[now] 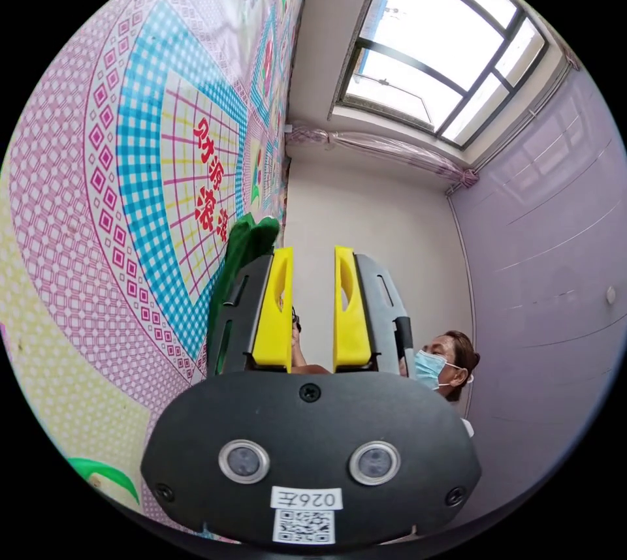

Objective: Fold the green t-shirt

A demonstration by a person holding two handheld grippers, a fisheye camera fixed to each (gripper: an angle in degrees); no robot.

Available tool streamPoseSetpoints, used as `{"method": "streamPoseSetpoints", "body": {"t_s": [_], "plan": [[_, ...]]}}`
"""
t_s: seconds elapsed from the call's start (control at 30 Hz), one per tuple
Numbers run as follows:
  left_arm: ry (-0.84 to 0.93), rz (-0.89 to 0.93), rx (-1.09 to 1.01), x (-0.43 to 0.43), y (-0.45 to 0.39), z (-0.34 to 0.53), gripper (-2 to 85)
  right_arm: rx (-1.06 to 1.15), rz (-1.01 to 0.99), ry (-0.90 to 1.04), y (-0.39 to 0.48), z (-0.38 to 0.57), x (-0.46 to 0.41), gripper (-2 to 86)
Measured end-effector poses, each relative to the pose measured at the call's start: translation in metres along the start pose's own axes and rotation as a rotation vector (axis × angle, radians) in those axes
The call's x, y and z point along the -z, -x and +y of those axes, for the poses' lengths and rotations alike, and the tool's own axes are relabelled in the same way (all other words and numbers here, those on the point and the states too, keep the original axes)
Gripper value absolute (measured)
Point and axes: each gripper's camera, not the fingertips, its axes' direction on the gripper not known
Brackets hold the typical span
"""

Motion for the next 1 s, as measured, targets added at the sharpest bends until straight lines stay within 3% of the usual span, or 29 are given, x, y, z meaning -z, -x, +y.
{"method": "streamPoseSetpoints", "body": {"t_s": [0.13,0.23,0.3,0.33,0.37,0.47,0.53,0.67,0.87,1.0], "plan": [[-0.003,-0.013,-0.021,-0.002,-0.005,-0.003,8.3,0.130,0.152,0.043,0.033,0.010,-0.010,5.6],[-0.114,-0.026,-0.097,-0.002,-0.023,-0.005,6.0,0.254,0.290,0.088,0.063,0.016,-0.037,6.4],[-0.112,-0.200,-0.145,-0.013,-0.038,-0.007,5.1,0.323,0.377,0.113,0.080,0.018,-0.057,6.9],[-0.063,-0.400,-0.189,-0.029,-0.051,-0.011,5.1,0.366,0.424,0.127,0.089,0.019,-0.071,7.1],[0.025,-0.614,-0.260,-0.056,-0.062,-0.013,6.2,0.400,0.462,0.147,0.096,0.020,-0.084,7.9],[0.273,-1.003,-0.477,-0.136,-0.074,-0.013,9.2,0.442,0.528,0.187,0.102,0.018,-0.111,8.6],[0.348,-1.088,-0.619,-0.173,-0.076,-0.008,9.4,0.453,0.556,0.187,0.103,0.018,-0.119,8.9],[0.372,-1.058,-0.760,-0.211,-0.070,-0.009,11.6,0.448,0.543,0.172,0.096,0.018,-0.121,9.0],[0.432,-0.995,-0.664,-0.229,-0.033,-0.036,19.9,0.433,0.505,0.155,0.080,0.016,-0.114,9.2],[0.379,-0.871,-0.612,-0.228,-0.020,-0.056,19.8,0.436,0.484,0.162,0.073,0.012,-0.116,9.2]]}}
